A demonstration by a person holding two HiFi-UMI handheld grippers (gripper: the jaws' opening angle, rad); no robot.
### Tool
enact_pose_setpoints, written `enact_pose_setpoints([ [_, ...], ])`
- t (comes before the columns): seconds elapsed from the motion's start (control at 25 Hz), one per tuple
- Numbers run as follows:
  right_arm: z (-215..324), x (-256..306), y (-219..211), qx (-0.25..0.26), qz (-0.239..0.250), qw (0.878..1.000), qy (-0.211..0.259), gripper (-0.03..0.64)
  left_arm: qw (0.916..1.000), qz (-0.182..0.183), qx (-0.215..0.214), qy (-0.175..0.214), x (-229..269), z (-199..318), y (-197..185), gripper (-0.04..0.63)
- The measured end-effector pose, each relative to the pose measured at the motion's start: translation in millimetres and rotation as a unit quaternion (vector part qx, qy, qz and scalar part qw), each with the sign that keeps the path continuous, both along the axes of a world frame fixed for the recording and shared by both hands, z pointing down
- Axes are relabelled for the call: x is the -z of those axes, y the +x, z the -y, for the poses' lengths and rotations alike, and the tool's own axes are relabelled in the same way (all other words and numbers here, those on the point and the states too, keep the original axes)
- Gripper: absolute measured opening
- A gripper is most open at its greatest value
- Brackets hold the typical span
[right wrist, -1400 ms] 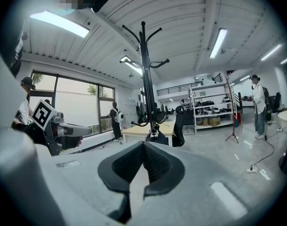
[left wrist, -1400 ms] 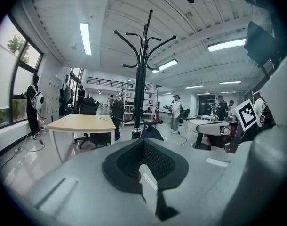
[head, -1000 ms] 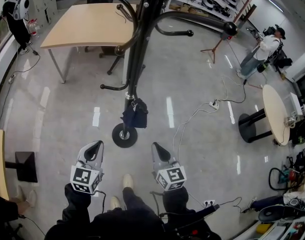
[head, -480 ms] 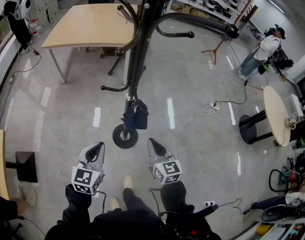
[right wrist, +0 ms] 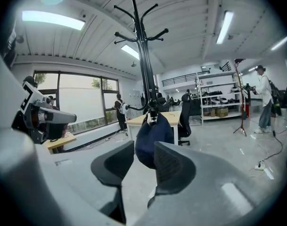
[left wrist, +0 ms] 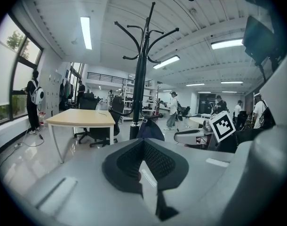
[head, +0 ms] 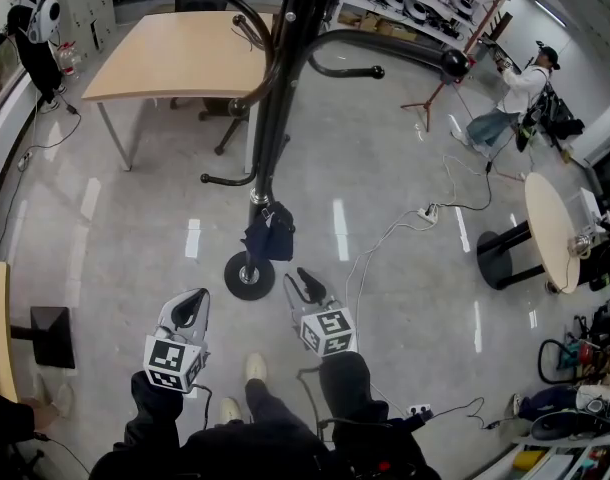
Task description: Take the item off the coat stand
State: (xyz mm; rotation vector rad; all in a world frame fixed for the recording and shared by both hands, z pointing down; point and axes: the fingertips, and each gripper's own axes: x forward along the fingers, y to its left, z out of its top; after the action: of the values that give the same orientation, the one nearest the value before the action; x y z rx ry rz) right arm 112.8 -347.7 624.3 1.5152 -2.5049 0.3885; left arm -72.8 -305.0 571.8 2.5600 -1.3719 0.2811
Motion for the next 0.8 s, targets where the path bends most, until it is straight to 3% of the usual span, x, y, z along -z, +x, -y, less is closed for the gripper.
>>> enact_pose_setpoints([
  [0.52, 29.1, -27.0, 3.3, -0.008, 0.003, 1.000, -0.028, 0.256, 1.0000, 0.004, -0.002, -0.006, -2.1, 3.8, 3.6, 0.002],
  [0.8, 38.2, -44.5, 0.1, -0.005, 0.002, 0.999, -0.042, 0.276, 0.9999, 0.003, 0.000, -0.012, -6.0, 6.9, 1.6, 0.002],
])
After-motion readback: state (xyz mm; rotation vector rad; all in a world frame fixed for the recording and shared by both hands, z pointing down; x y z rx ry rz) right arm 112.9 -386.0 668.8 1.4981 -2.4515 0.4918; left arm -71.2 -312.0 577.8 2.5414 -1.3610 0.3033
